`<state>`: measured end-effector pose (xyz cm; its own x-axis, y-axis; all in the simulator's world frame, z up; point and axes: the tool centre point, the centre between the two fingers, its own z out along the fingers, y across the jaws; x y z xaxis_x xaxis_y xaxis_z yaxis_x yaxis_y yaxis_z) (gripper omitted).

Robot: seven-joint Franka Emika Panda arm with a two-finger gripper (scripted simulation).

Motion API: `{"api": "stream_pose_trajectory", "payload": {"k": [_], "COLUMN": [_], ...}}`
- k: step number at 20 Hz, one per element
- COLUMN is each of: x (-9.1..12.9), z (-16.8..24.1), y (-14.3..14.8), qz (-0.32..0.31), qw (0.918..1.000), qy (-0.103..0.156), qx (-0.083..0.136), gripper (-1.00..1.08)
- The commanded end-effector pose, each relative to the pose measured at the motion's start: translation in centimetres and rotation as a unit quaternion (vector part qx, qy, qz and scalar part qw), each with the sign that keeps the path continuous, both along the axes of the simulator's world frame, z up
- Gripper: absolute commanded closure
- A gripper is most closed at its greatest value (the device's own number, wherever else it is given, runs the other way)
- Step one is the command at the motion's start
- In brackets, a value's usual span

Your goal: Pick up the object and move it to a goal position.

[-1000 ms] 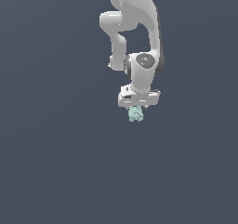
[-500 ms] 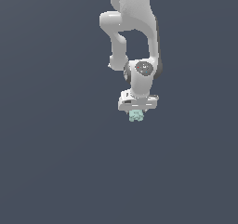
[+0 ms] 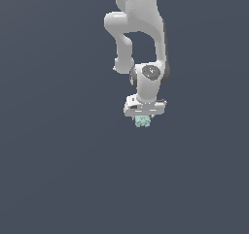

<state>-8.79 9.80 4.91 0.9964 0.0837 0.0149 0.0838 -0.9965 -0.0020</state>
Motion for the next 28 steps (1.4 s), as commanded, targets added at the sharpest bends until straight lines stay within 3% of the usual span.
{"api": "stream_pose_trajectory", "payload": {"k": [1,14,28], "x": [-0.5,1.7,9.2], "z": [-0.8,1.8,9.2], "y": [-0.3,-0.8,-2.8], "qz": [-0.001,-0.002,-0.002], "qw": [1.0000,1.0000,1.0000], "qy": [0.008,0.001,0.003], "qx": [-0.002,-0.001,-0.001], "gripper": [1.08,1.08,1.08]}}
